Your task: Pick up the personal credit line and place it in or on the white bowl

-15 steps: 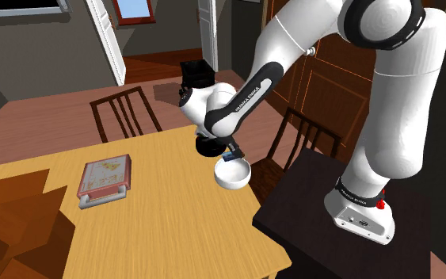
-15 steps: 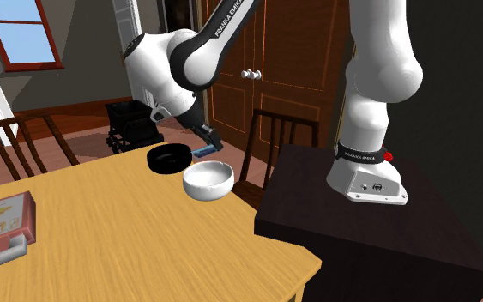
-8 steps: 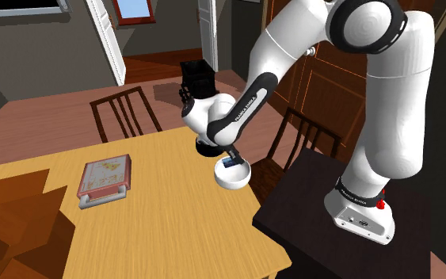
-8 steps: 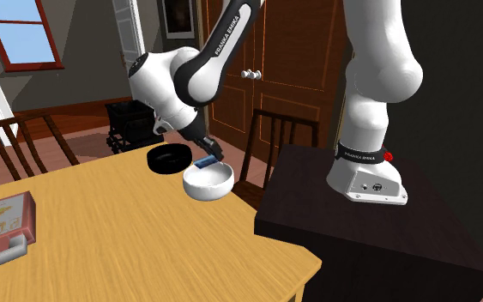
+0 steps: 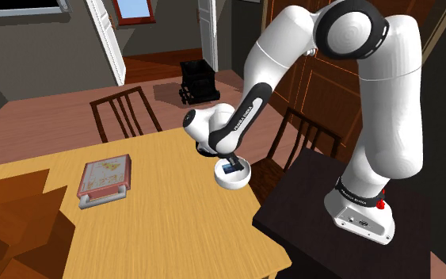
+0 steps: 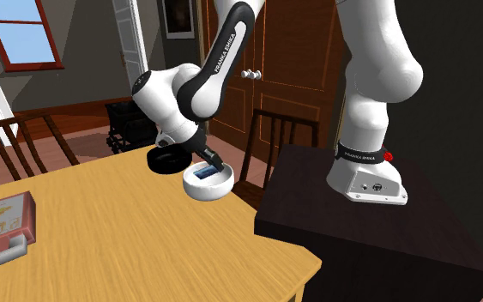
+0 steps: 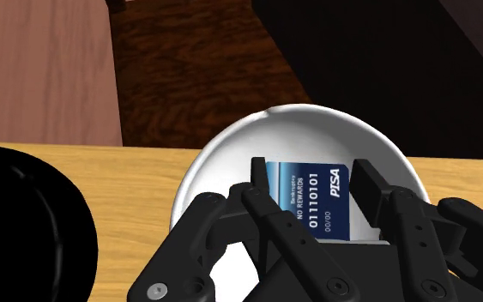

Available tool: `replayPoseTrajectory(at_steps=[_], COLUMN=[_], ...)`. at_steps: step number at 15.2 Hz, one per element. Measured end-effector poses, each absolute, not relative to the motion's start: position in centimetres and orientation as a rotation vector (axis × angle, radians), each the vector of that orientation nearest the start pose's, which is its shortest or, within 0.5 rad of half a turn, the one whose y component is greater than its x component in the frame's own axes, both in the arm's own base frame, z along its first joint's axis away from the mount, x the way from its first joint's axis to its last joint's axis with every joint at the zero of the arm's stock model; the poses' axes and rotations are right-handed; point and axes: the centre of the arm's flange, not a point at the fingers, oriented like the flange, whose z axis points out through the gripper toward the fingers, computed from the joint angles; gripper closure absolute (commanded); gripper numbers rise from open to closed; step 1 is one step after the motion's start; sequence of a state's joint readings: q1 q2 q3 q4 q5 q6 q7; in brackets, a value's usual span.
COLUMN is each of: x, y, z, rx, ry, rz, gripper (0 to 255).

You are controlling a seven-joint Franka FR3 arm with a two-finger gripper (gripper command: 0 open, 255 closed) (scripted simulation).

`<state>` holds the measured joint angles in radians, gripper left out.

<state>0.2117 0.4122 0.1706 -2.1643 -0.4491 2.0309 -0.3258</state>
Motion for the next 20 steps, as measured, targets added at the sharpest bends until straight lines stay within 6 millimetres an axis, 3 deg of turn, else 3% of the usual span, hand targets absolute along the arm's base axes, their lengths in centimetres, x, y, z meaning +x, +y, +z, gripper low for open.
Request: replayPoseTrajectory(at_steps=[5, 6, 12, 16, 20], x=[47.4, 47.4, 47.4, 48.5, 48.8], y=[16.8, 16.8, 16.8, 18.5, 19.1], z=[17.4, 17.4, 17.4, 20.8, 21.6], rx=[-2.884, -2.884, -2.884, -2.885, -2.884], ry=[-1.621, -1.621, -1.621, -1.621, -1.621], rz=[0.87, 0.87, 0.87, 0.868, 0.869], gripper=[255, 0, 0, 0, 0])
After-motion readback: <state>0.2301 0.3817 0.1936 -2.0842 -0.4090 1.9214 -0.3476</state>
